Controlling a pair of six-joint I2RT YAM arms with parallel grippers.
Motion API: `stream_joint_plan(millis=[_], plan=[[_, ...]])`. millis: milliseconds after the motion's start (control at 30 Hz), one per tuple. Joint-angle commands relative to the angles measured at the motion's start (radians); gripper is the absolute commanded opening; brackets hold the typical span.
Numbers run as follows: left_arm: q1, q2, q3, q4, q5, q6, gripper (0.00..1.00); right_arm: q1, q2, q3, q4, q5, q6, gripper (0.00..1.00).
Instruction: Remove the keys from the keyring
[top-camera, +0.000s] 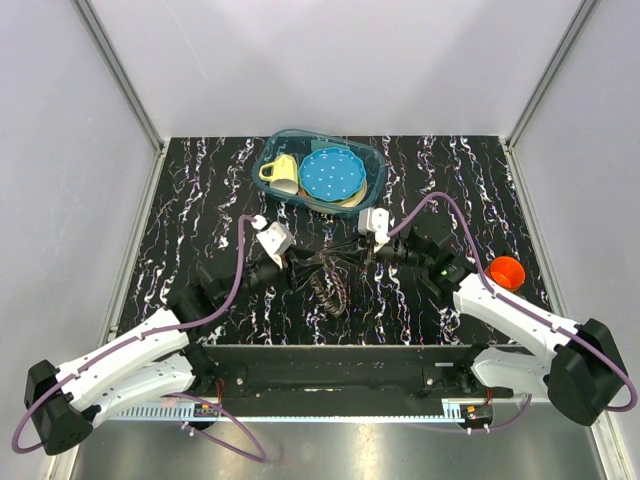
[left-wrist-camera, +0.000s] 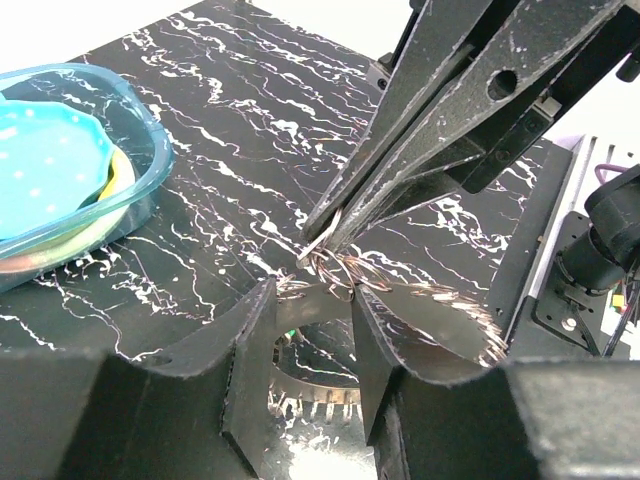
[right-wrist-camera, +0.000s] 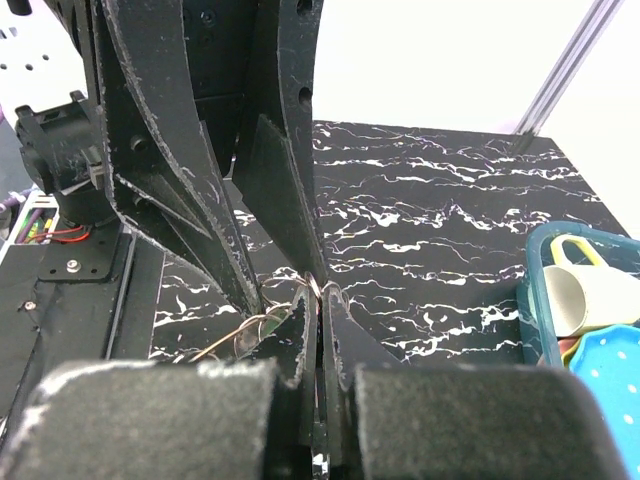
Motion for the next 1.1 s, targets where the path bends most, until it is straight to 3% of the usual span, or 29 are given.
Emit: stream_joint_plan(millis=[0,333,633,667,733,867,1067], plan=[[0.0,0.001,0.042,0.045,-0.083,0.023,0.38,0.007,-0.018,0.001,0.064,-0.023,-0.043,0.0],[0.0,0.015,0.05,0.03,-0.112,0.016,0.37,0.021,-0.027,-0.036,0.1,-0.069,-0.121,0.0],[0.0,0.035,0.05,0.028,-0.054,0.023,0.27,0.03,-0.035,-0.05,0.106,-0.088,-0.15,0.0],[0.0,0.042,0.051,0.027,-0.048,0.024,0.22,0.03,-0.033,-0.05,0.107,-0.092,-0.152,0.0],[0.0,0.05,0.053,0.031,-0.043,0.021,0.0,0.031,-0.03,-0.047,0.107,-0.087,-0.146,0.0],[-0.005,0.026,-0.002,0.099,-0.119,-0.008,0.0,0.033,-0.013,0.028,0.035,0.019,-0.011,0.0],[-0.008,-0.129,-0.154,0.246,-0.265,0.013,0.0,0.03,0.0,0.074,-0.061,0.08,0.163,0.0]])
